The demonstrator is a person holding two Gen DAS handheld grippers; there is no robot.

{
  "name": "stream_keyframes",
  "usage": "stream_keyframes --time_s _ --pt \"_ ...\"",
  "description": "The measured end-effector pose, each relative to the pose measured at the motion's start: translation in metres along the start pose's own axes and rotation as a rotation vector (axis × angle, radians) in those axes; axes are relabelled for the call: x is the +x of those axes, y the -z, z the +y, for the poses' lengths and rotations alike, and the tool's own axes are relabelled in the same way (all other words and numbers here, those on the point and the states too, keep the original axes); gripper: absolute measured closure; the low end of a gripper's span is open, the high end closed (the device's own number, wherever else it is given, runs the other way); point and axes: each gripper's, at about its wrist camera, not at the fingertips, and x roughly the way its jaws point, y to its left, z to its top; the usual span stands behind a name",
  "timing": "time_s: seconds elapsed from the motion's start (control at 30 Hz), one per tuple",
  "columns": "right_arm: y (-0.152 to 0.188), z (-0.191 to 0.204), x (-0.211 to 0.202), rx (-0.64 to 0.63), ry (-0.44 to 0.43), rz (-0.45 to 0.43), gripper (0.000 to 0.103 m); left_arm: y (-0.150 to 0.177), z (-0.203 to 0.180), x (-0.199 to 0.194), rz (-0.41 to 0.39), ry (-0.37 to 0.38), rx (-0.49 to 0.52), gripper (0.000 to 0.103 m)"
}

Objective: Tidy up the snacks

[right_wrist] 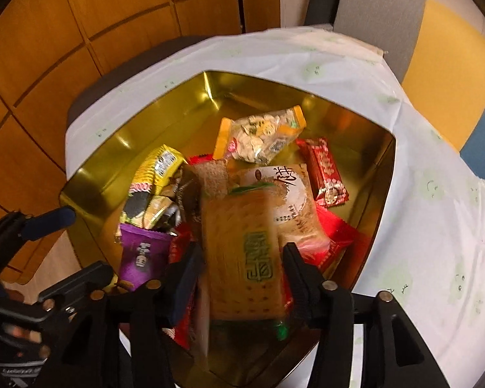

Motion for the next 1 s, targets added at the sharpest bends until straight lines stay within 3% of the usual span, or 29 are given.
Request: stream_keyframes --time_s 0.2,0.23,0.27,0.53,0.6,0.67,1.0 --pt "0.006 0.004 -0.005 -0.025 0.003 -0.011 0.049 0.0 -0.004 0.001 0.001 -0.001 0.004 0.026" --pt "0.007 0.006 -0.002 -0.033 0.013 -0.003 0.062 0.0 -0.006 0.0 -0.003 -0.002 0.006 0.026" --pt "0.007 0.008 0.002 -0.051 0.044 0.004 0.067 0.0 -0.007 -0.002 -0.007 -0.005 0.009 0.026" --pt "0.011 0.006 -0.01 -0.04 0.068 -0.043 0.067 -0.003 -0.017 -0.015 -0.049 -0.025 0.024 0.026" --pt "0.015 0.006 -0.021 -0.023 0.067 -0.074 0.064 -0.003 -0.021 -0.018 -0.061 -0.035 0.033 0.026" --pt "0.02 0.005 -0.033 0.004 0.083 -0.112 0.052 -0.002 -0.024 -0.022 -0.073 -0.039 0.035 0.026" --pt "0.064 -0.005 -0.069 0.219 0.215 -0.226 0.038 0.003 -0.04 -0.046 -0.181 -0.064 0.042 0.026"
